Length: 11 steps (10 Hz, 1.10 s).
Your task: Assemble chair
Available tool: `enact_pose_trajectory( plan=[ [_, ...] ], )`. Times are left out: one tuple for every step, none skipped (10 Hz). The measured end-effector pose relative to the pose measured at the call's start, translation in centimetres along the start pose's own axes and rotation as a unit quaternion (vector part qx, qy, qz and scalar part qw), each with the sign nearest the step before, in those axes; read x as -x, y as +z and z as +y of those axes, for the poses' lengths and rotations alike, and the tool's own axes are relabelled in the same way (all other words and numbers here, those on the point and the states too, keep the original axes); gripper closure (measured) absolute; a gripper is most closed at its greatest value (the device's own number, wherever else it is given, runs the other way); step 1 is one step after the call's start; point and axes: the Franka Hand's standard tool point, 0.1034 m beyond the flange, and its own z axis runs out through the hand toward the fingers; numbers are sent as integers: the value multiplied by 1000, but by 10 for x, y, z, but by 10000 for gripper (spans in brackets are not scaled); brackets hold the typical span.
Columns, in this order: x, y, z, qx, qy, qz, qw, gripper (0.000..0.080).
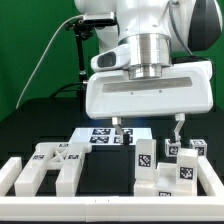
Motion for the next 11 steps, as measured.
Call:
enact_pose_trajectory(
  plan=[
    [7,4,3,-8,5,-58,998,150],
    [8,3,5,-17,12,-115,993,150],
    [7,4,7,-22,19,-160,987,150],
    [3,10,7,-21,21,-174,984,150],
    [2,14,7,-20,23,-174,984,150],
    [2,14,7,-18,36,-174,984,150],
    [2,14,7,-17,37,-174,984,286],
    [3,15,7,-12,72,-175,982,286],
    [3,15,6,-4,124,-176,977,425],
    [3,15,6,6,175,-176,969,515],
    [3,15,6,13,215,-175,961,515]
  ],
)
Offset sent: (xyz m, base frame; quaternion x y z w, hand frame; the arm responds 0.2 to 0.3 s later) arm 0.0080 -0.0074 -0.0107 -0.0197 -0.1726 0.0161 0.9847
